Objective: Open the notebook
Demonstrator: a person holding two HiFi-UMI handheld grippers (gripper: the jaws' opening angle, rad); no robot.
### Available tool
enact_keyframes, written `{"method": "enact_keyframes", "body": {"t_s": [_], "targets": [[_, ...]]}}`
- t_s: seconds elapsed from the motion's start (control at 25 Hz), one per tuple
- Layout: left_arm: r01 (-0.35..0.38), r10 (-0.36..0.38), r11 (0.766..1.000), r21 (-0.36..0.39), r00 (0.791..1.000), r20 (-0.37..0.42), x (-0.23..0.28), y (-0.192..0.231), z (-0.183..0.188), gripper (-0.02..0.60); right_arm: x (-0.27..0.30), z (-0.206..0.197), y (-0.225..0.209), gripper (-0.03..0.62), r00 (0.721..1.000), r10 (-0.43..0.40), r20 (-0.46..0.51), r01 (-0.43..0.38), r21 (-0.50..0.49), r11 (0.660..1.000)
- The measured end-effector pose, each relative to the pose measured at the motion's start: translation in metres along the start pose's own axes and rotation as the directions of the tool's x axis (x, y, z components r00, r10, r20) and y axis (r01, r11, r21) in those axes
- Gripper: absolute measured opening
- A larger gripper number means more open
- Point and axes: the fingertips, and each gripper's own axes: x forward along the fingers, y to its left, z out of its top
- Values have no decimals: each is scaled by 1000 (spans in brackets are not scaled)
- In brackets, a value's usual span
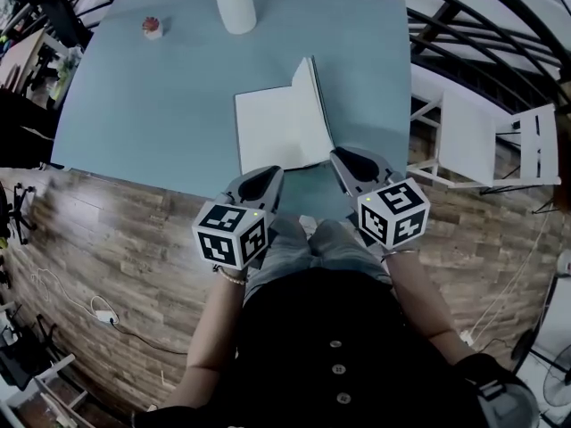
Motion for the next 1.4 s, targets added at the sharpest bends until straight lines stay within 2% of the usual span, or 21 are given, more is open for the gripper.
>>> {"method": "enact_keyframes", "body": {"t_s": [0.52,0.84,1.16,1.4], "targets": [[-31,31,999,21,999,29,13,-17,4,20,-13,-28,-49,50,994,-109,-29,110,13,994],[-52,51,999,12,999,18,19,-18,0,21,-11,-52,-74,60,983,-165,-78,167,33,985],[-64,64,998,15,998,0,23,-16,0,21,-6,-81,-100,67,957,-243,-161,251,36,967],[-65,65,998,9,998,-9,24,-15,-2,21,-1,-95,-109,66,936,-272,-222,282,11,959]]}}
